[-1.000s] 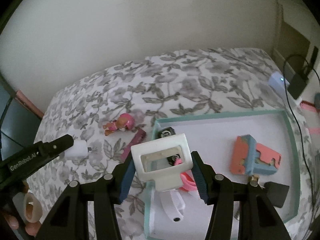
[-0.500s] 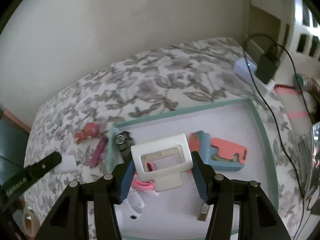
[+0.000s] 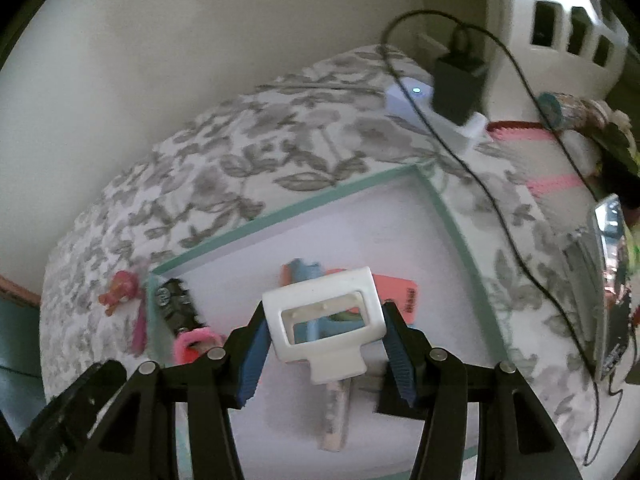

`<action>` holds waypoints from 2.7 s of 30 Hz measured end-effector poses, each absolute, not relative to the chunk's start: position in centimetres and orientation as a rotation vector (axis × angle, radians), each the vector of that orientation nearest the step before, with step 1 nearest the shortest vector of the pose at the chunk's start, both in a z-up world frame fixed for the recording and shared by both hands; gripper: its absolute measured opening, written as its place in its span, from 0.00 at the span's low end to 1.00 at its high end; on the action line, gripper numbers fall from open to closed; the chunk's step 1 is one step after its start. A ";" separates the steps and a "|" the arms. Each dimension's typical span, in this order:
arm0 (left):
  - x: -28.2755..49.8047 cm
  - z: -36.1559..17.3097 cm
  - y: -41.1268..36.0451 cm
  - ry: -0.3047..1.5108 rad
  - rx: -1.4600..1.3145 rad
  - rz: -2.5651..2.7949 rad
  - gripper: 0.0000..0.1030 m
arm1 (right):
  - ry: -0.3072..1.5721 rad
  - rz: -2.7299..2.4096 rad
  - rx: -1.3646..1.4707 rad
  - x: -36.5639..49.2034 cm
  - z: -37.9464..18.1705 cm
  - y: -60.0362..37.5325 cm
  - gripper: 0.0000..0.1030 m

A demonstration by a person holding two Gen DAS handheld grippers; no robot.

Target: Organize rigid objects

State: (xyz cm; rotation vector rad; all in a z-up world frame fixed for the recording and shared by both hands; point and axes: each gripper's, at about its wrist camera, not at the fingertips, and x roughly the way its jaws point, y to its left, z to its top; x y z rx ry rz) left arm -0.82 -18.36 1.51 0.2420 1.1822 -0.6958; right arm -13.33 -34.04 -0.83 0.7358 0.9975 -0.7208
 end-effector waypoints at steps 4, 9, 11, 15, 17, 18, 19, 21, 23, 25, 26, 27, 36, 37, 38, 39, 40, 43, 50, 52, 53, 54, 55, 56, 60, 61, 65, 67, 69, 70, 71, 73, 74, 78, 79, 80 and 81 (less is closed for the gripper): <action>-1.7 1.5 -19.4 1.154 0.268 -0.707 0.43 | 1.015 -0.736 0.757 -14.0 -1.6 -34.7 0.55; -2.2 1.4 -20.1 1.134 0.280 -0.730 0.43 | 1.039 -0.727 0.761 -13.8 -2.4 -34.7 0.55; -2.4 1.4 -20.3 1.124 0.292 -0.730 0.43 | 1.047 -0.722 0.761 -13.6 -2.6 -34.6 0.55; -2.6 1.7 -20.5 1.118 0.286 -0.751 0.43 | 1.056 -0.709 0.766 -13.4 -2.9 -34.5 0.55; -2.9 1.9 -20.6 1.110 0.284 -0.768 0.43 | 1.057 -0.702 0.770 -13.3 -2.9 -34.4 0.55; -3.1 2.0 -20.7 1.105 0.288 -0.772 0.43 | 1.058 -0.700 0.769 -13.3 -2.9 -34.3 0.55; -3.2 2.0 -20.8 1.103 0.292 -0.775 0.43 | 1.060 -0.700 0.767 -13.2 -2.9 -34.3 0.55; -3.4 1.8 -21.1 1.106 0.299 -0.786 0.43 | 1.061 -0.702 0.768 -13.2 -2.9 -34.3 0.55; -3.6 1.6 -21.3 1.111 0.304 -0.797 0.43 | 1.063 -0.700 0.770 -13.2 -3.0 -34.3 0.55; -3.7 1.3 -21.5 1.117 0.311 -0.799 0.43 | 1.068 -0.695 0.770 -13.1 -3.1 -34.3 0.55; -3.7 1.1 -21.6 1.123 0.316 -0.798 0.43 | 1.070 -0.692 0.769 -13.0 -3.1 -34.3 0.55; -3.7 0.8 -21.7 1.131 0.320 -0.798 0.43 | 1.072 -0.689 0.768 -13.0 -3.1 -34.3 0.55; -3.4 0.2 -21.5 1.151 0.330 -0.775 0.43 | 1.095 -0.676 0.764 -12.6 -3.7 -34.1 0.56; -3.3 0.1 -21.5 1.153 0.329 -0.770 0.43 | 1.096 -0.676 0.762 -12.5 -3.7 -34.1 0.56; -3.3 0.1 -21.4 1.156 0.329 -0.767 0.43 | 1.096 -0.677 0.758 -12.5 -3.6 -34.1 0.56; -3.2 0.0 -21.4 1.157 0.327 -0.763 0.43 | 1.097 -0.676 0.757 -12.5 -3.6 -34.1 0.56; -3.1 0.1 -21.3 1.157 0.326 -0.760 0.43 | 1.097 -0.676 0.756 -12.5 -3.6 -34.0 0.56; -3.0 0.3 -21.1 1.151 0.322 -0.752 0.51 | 1.101 -0.678 0.747 -12.3 -3.6 -34.0 0.56; -2.2 0.5 -20.4 1.147 0.315 -0.717 0.57 | 1.087 -0.680 0.713 -12.1 -2.7 -33.9 0.63; -1.7 0.5 -20.0 1.148 0.309 -0.696 0.57 | 1.082 -0.681 0.700 -11.9 -2.5 -33.7 0.65; -1.5 0.5 -19.8 1.149 0.306 -0.686 0.57 | 1.079 -0.682 0.692 -11.8 -2.4 -33.6 0.68; -1.1 0.5 -19.5 1.148 0.299 -0.666 0.57 | 1.078 -0.684 0.687 -11.7 -2.3 -33.5 0.69; -0.8 0.5 -19.3 1.148 0.297 -0.654 0.58 | 1.078 -0.684 0.679 -11.6 -2.2 -33.4 0.69; -0.5 0.5 -19.0 1.148 0.293 -0.637 0.64 | 1.079 -0.682 0.674 -11.5 -2.2 -33.3 0.70; 1.2 0.5 -17.6 1.152 0.255 -0.573 0.84 | 1.070 -0.664 0.650 -10.9 -2.1 -32.6 0.78; 1.6 0.5 -17.2 1.153 0.242 -0.561 0.84 | 1.068 -0.661 0.644 -10.7 -2.0 -32.5 0.81; 2.7 0.3 -16.1 1.158 0.214 -0.512 0.86 | 1.064 -0.654 0.613 -10.2 -2.0 -31.9 0.87; 3.2 0.1 -15.5 1.165 0.199 -0.490 0.91 | 1.064 -0.654 0.603 -10.1 -2.0 -31.8 0.87; 3.7 -0.3 -15.0 1.171 0.183 -0.466 0.92 | 1.063 -0.652 0.599 -10.0 -2.2 -31.7 0.88; 3.9 -0.4 -14.7 1.170 0.178 -0.454 0.92 | 1.062 -0.651 0.599 -10.0 -2.2 -31.7 0.96; 4.1 -0.5 -14.5 1.170 0.174 -0.441 0.92 | 1.057 -0.649 0.598 -10.0 -2.2 -31.7 1.00; 4.6 -0.7 -14.0 1.173 0.170 -0.416 0.92 | 1.055 -0.645 0.593 -9.9 -2.3 -31.5 1.00; 4.9 -0.8 -13.7 1.178 0.166 -0.407 0.92 | 1.055 -0.644 0.591 -9.8 -2.3 -31.5 1.00; 5.9 -1.0 -12.5 1.185 0.129 -0.375 0.92 | 1.056 -0.636 0.576 -9.5 -2.2 -31.2 1.00; 6.0 -1.0 -12.3 1.184 0.123 -0.369 0.92 | 1.056 -0.634 0.572 -9.5 -2.2 -31.1 1.00; 6.2 -0.9 -12.0 1.182 0.117 -0.364 0.92 | 1.055 -0.630 0.568 -9.4 -2.2 -31.1 1.00; 6.5 -0.9 -11.7 1.181 0.113 -0.356 0.92 | 1.053 -0.626 0.566 -9.3 -2.1 -31.0 1.00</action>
